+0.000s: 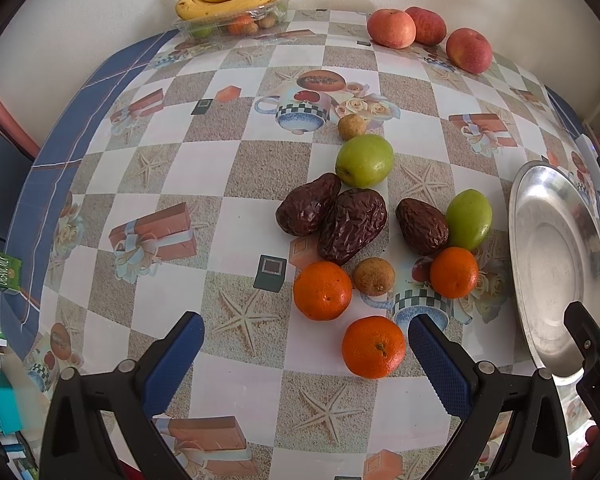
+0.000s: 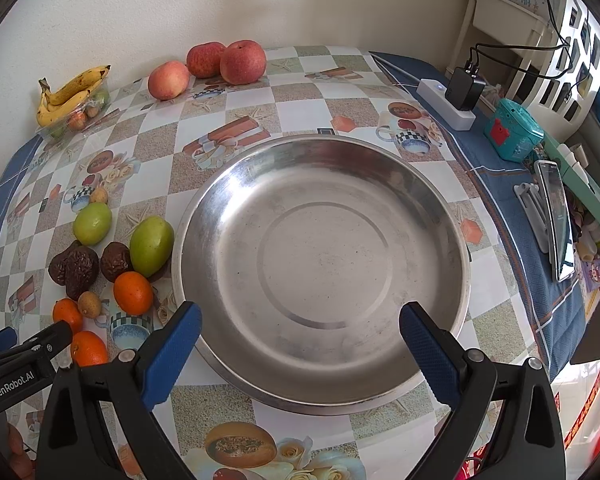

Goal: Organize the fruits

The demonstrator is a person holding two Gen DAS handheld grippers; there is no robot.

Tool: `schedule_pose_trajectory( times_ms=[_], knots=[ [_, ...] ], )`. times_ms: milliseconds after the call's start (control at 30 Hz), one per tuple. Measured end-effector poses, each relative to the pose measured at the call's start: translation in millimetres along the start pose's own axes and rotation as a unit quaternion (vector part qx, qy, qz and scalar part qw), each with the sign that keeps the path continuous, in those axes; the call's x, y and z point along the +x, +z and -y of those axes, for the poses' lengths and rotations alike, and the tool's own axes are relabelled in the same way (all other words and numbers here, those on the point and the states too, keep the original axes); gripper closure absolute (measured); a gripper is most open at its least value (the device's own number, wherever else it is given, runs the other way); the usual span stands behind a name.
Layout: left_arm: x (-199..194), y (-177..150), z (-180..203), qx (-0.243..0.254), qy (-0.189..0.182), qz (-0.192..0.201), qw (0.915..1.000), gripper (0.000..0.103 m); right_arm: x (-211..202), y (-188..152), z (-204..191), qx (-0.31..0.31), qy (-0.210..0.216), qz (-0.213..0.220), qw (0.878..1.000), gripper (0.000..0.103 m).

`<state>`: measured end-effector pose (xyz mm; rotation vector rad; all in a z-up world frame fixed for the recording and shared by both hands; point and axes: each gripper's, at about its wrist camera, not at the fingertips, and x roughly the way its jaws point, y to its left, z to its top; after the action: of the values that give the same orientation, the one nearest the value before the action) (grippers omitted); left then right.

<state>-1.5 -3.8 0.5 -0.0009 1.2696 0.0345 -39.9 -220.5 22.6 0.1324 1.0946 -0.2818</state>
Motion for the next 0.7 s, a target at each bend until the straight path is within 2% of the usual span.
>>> schedule_pose_trajectory(
  times_ms=[700],
  knots=[
    [-0.5,0.7,1.1,0.000,0.001,0.001,1.0000,0.000,0.4,-1.1,-1.0,0.000,0.000,-0.001,1.000,0.004]
  ],
)
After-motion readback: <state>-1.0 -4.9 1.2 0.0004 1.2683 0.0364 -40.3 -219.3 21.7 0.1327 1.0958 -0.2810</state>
